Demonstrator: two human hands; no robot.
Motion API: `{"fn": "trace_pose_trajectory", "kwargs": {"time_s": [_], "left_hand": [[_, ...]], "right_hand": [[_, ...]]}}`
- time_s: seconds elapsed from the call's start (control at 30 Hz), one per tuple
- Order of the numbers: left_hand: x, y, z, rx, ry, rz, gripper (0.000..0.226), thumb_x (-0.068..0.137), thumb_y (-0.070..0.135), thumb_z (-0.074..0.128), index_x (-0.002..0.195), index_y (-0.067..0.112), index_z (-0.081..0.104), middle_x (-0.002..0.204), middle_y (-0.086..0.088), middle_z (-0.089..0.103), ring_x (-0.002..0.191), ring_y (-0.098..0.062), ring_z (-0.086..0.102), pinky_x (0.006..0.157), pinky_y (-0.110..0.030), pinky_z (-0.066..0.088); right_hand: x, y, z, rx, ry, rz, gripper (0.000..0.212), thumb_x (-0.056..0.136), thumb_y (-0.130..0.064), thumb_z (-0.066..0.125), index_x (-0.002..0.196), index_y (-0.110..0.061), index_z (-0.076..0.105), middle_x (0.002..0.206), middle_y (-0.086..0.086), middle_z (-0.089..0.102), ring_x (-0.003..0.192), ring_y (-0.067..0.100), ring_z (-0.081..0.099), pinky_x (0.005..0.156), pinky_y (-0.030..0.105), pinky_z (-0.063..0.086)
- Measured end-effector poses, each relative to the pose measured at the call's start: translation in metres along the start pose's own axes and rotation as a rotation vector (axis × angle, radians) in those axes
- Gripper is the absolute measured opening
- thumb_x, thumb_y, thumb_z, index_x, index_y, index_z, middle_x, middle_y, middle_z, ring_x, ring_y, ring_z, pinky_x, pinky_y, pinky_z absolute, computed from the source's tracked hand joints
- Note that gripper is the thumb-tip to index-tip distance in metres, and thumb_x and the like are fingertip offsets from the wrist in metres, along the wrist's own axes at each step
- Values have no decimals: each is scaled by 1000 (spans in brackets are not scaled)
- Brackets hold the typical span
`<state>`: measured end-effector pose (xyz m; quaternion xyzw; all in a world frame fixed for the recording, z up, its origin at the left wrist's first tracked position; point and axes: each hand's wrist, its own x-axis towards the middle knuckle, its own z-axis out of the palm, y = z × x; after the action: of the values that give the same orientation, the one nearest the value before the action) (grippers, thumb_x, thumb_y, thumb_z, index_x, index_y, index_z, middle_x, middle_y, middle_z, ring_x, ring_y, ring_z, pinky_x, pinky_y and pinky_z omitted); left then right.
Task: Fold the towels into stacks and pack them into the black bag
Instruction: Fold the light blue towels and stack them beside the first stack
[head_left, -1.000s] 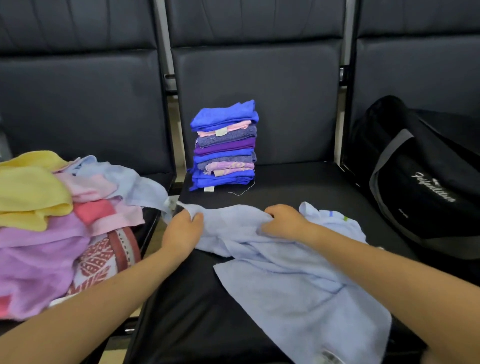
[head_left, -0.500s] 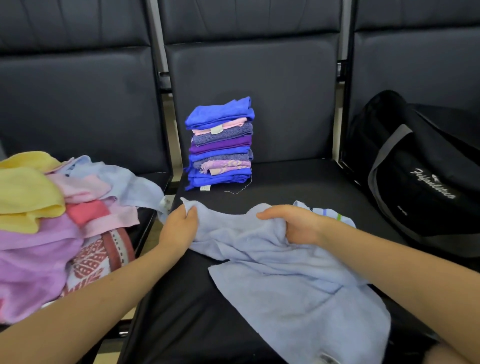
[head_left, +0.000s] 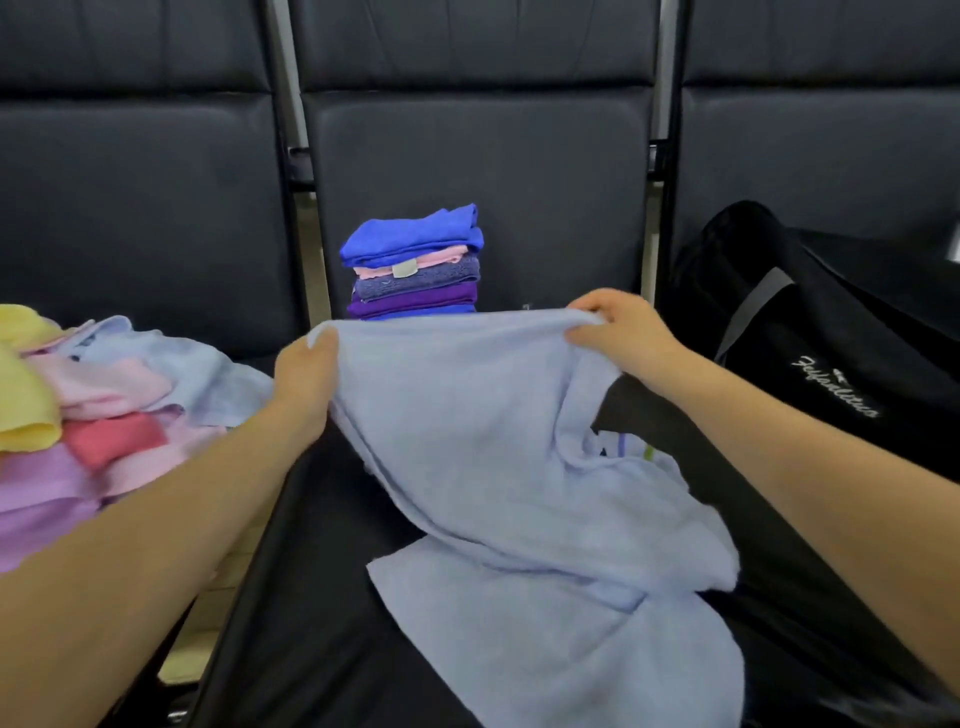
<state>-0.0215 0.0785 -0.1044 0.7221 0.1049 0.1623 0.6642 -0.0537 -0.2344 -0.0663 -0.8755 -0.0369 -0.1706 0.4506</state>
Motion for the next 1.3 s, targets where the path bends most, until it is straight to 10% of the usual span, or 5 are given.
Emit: {"fn": "trace_pose_trajectory", "kwargs": {"time_s": [0.1, 0.23, 0.4, 0.73, 1.3], "left_hand": [[15, -8, 17, 198, -5, 15, 20, 92, 18, 49, 81, 7, 62, 82, -4, 60, 83, -22, 53, 69, -30, 42], [6, -31, 31, 555, -84, -126, 52, 80, 34, 61, 123, 5, 56, 123, -19, 56, 115, -36, 52, 99, -41, 43], [-51, -28, 23, 680, -84, 260, 17, 87, 26, 62, 99, 15, 61, 97, -9, 62, 101, -31, 56, 82, -35, 40], [-156, -33, 12, 1135, -653, 229, 58, 93, 50, 43, 48, 15, 49, 55, 2, 57, 56, -12, 53, 60, -29, 44], [-132, -25, 51, 387, -370, -147, 22, 97, 18, 44, 100, 3, 61, 119, -22, 59, 115, -36, 55, 101, -47, 44]], "right_hand": [[26, 11, -4, -207, 108, 69, 49, 87, -9, 59, 134, -16, 49, 107, -1, 55, 102, 20, 52, 76, 26, 43], [23, 35, 4, -412, 64, 328, 66, 84, -18, 61, 145, -19, 34, 134, 16, 43, 129, 35, 36, 98, 42, 42], [-33, 62, 7, -146, 76, 328, 18, 87, -24, 64, 101, -13, 63, 98, 4, 63, 94, 24, 58, 77, 29, 42], [-106, 41, -7, -396, -389, 385, 47, 81, -48, 69, 60, -19, 39, 63, -7, 45, 57, 8, 41, 55, 24, 31], [-131, 17, 1, 210, -273, 348, 18, 96, -20, 54, 79, -20, 58, 85, -4, 60, 77, 8, 56, 62, 19, 43]]}}
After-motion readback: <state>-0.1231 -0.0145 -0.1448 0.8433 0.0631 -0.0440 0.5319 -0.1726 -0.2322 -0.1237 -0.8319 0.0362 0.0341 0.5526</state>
